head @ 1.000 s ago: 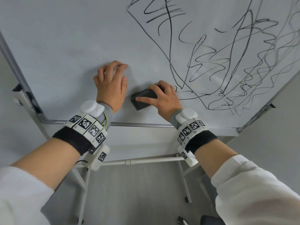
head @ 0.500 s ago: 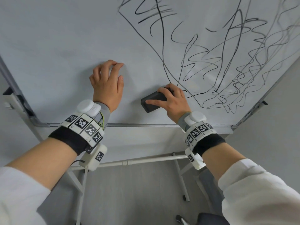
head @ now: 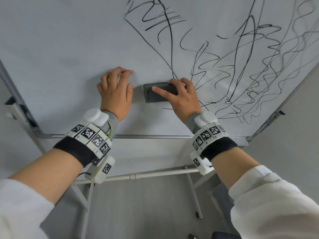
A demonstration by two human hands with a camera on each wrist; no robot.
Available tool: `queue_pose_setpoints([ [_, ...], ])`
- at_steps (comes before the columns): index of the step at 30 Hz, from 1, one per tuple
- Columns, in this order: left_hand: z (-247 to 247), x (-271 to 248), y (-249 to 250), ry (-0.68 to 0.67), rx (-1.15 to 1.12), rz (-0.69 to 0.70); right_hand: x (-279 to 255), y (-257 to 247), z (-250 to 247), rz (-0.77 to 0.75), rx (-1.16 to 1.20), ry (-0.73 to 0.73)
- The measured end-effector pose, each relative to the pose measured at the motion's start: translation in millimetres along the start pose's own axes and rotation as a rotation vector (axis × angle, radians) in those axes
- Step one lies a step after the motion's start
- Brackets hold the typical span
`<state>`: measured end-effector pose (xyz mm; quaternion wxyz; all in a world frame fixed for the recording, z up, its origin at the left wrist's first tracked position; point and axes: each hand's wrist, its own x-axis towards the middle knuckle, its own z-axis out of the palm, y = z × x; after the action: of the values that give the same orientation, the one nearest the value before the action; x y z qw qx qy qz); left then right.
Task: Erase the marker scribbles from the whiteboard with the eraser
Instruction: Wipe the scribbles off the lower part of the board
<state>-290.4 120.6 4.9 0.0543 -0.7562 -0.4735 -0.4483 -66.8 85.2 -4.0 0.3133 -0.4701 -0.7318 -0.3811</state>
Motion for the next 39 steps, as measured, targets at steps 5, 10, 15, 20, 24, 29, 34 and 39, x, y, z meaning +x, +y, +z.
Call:
queue_pose_setpoints([
  [5, 0.3, 1.8, 1.2, 0.012, 0.0, -0.002, -0.2, 0.8, 4.2, 0.0, -0.032, 0.058],
  [10, 0.3, 4.7, -1.7, 0.01, 0.007, -0.006, -31.7, -5.4, 14.3, -0.086, 0.045, -0.074],
  [15, -0.2, 6.7, -2.7, 0.006, 0.003, -0.008, -48.0, -3.1, 13.8, -0.107, 0.057, -0.189],
  [20, 1.2, 9.2, -1.0, 0.009, 0.004, -0.012, -11.1, 5.5, 4.6, 0.011, 0.027, -0.019],
  [24, 2.7, 11.7, 3.5, 0.018, -0.013, -0.004, 29.3, 18.7, -3.6, 0.08, -0.012, 0.098],
  [29, 3.3, 16.1, 7.6, 0.025, -0.016, 0.001, 33.5, 13.6, -2.5, 0.102, -0.013, 0.143],
  [34, 4.2, 15.1, 8.7, 0.028, -0.009, 0.018, 3.6, 4.4, 7.3, 0.043, -0.029, 0.1],
  [39, 3.8, 17.2, 9.1, 0.033, -0.005, 0.03, -15.3, 0.7, 11.0, -0.001, -0.005, 0.01],
])
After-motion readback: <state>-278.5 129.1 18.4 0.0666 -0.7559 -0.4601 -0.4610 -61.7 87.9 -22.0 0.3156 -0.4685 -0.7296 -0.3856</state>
